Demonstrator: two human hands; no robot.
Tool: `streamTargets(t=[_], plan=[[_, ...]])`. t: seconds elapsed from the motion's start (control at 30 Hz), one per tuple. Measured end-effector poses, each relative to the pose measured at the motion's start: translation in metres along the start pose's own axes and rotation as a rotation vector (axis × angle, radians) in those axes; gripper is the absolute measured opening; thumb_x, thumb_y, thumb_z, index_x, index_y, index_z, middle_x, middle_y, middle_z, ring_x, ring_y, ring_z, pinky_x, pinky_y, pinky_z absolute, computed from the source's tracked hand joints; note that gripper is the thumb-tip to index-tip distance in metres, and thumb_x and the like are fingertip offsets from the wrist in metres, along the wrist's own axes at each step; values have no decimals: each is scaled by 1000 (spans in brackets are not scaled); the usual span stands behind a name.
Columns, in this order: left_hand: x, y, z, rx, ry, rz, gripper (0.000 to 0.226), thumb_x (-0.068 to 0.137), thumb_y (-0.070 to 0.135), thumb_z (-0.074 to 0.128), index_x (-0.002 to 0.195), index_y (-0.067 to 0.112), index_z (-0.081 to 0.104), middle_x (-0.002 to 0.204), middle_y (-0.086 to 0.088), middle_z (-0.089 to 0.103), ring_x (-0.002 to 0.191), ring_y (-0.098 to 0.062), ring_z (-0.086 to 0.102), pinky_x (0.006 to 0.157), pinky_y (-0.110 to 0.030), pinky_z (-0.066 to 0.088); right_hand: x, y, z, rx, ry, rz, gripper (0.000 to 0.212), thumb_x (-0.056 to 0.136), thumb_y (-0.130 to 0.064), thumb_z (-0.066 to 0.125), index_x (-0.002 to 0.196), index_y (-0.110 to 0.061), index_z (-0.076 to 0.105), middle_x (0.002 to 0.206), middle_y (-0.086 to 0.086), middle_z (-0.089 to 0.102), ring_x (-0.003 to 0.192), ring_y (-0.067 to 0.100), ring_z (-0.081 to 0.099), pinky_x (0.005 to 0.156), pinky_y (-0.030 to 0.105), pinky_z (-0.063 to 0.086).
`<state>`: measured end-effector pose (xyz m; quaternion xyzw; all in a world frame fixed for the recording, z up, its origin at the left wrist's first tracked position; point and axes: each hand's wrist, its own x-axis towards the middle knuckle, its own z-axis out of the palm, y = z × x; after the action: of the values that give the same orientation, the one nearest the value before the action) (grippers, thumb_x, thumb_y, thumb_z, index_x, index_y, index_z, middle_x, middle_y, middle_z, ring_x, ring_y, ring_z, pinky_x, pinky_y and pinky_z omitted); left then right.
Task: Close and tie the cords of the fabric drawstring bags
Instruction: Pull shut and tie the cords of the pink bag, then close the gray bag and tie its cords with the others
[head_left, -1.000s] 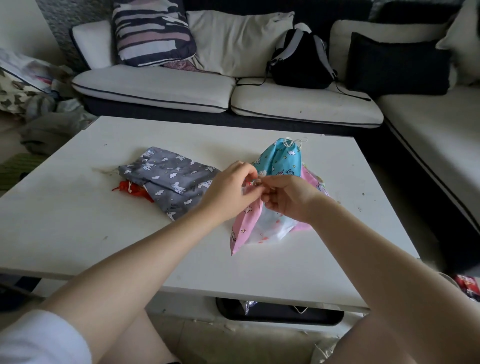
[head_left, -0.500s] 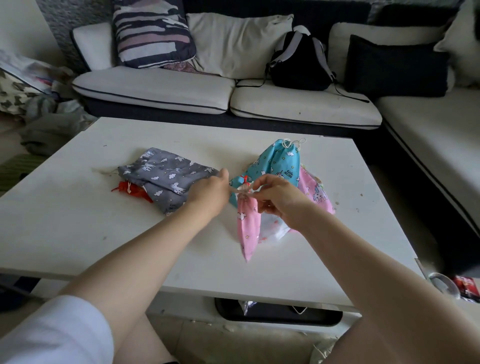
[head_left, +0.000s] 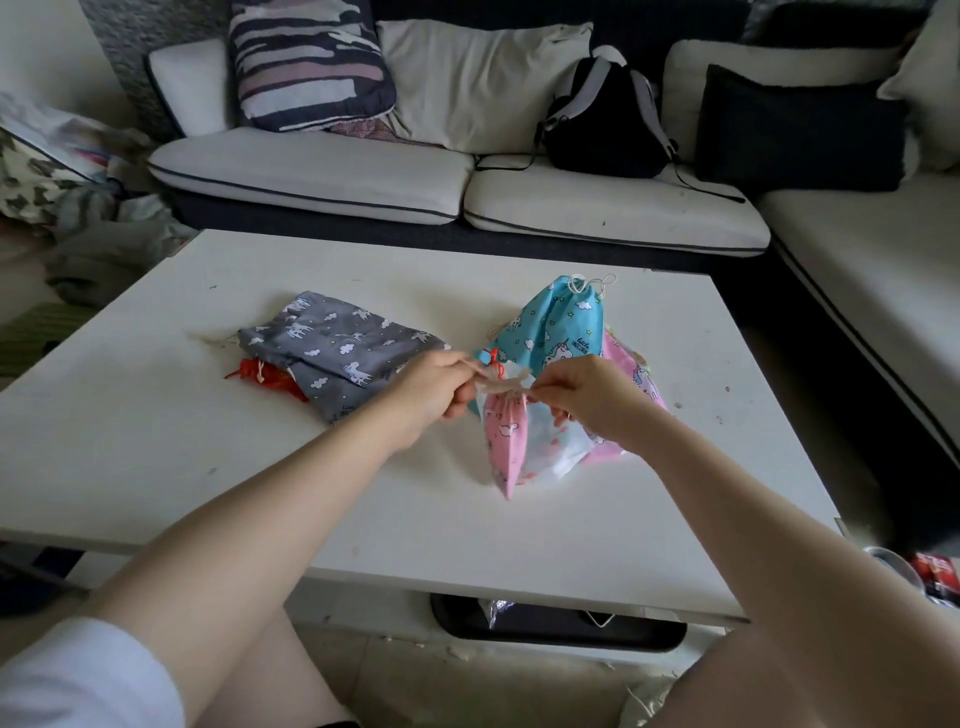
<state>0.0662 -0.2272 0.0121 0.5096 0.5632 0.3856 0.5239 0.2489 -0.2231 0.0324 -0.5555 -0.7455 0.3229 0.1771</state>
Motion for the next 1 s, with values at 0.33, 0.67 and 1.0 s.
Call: streamTargets(t=[0.33,0.67,1.0], plan=[[16,17,25,-236,-278,-290,33,91,46,35,83,21,55,74,-2,58,71,-21,57,70,-30,46,8,-9,3,823,35,107,29,95,-6,40,70,-10,53,60,5,58,50,15,59,54,26,50],[65,-26,8,-20,12,-271,22,91,47,44,109,34,51,112,7,51,106,-11,45,99,-30,30,57,41,43,139,-26,-19,34,93,-9,45,126,-15,54,117,-1,54,104,13,49,84,17,34],[103,-63,-28,326,131,-248,21,96,33,40,98,17,55,108,-16,53,100,-24,48,79,-29,36,108,117,101,-584,-272,69,56,100,-40,21,150,-17,11,158,-2,9,146,16,4,118,37,-3]])
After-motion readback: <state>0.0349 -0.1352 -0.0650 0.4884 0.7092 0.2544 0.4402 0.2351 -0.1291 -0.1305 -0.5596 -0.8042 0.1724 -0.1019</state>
